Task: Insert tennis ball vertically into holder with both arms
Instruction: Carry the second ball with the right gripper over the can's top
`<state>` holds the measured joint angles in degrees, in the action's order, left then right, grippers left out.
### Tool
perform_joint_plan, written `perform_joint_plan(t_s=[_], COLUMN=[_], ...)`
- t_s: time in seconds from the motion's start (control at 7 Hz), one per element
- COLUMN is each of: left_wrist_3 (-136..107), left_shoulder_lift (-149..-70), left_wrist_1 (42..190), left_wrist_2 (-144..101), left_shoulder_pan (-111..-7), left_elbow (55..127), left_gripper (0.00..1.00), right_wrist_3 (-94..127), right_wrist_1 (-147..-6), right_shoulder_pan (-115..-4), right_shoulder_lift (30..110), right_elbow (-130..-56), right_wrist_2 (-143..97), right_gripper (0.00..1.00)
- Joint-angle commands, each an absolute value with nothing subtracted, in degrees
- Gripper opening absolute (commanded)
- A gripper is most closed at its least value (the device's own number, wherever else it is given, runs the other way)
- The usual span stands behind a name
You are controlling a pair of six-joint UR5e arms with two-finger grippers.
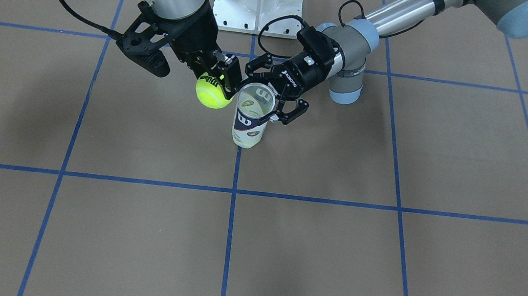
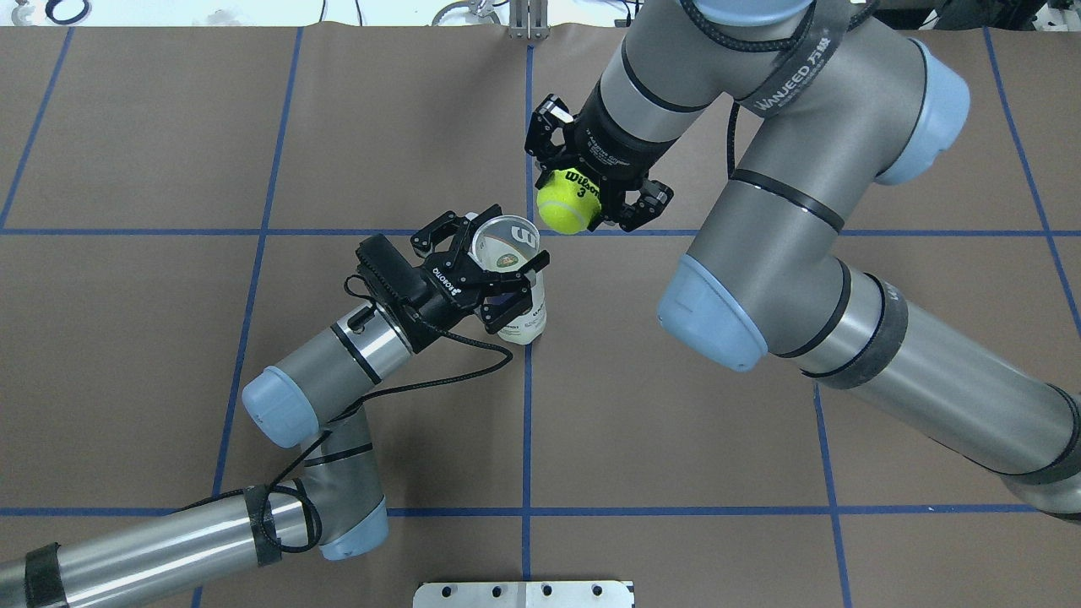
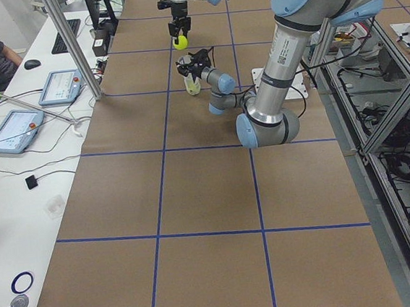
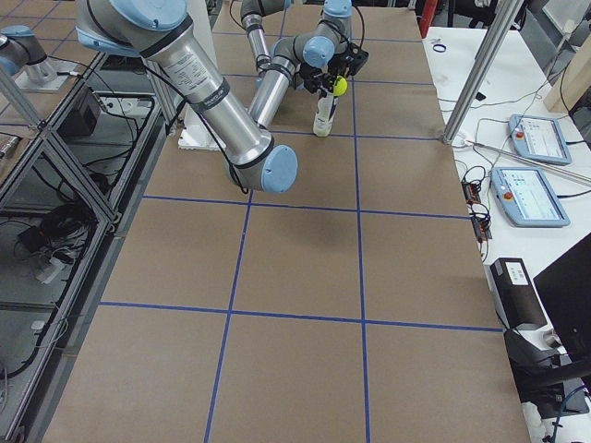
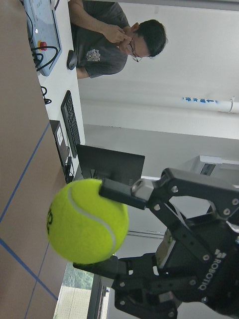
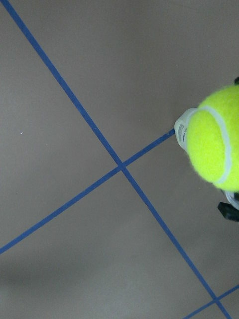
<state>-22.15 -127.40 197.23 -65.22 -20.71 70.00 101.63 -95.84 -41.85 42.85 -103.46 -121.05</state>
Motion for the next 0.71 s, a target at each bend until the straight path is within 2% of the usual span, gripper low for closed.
perform_joint_plan(t_s=[0.0, 0.57], left_wrist_3=[-22.15, -22.06], left_shoulder_lift=[-127.44, -127.44], left_wrist_1=[197.23, 197.23], left_wrist_2=[-65.21, -64.86], left_shoulder_pan=[-20.31, -19.51], left_elbow=[70.14, 70.57], left_gripper=[0.88, 0.88], right_wrist_3=[102.65, 102.66], right_wrist_1=[-95.71, -95.71], right_shoulder_pan=[-40.79, -40.08], right_shoulder_lift=[41.22, 41.13], right_elbow=[-102.04, -102.04], right_wrist_2=[-120.85, -120.85], right_gripper=[0.00, 0.00])
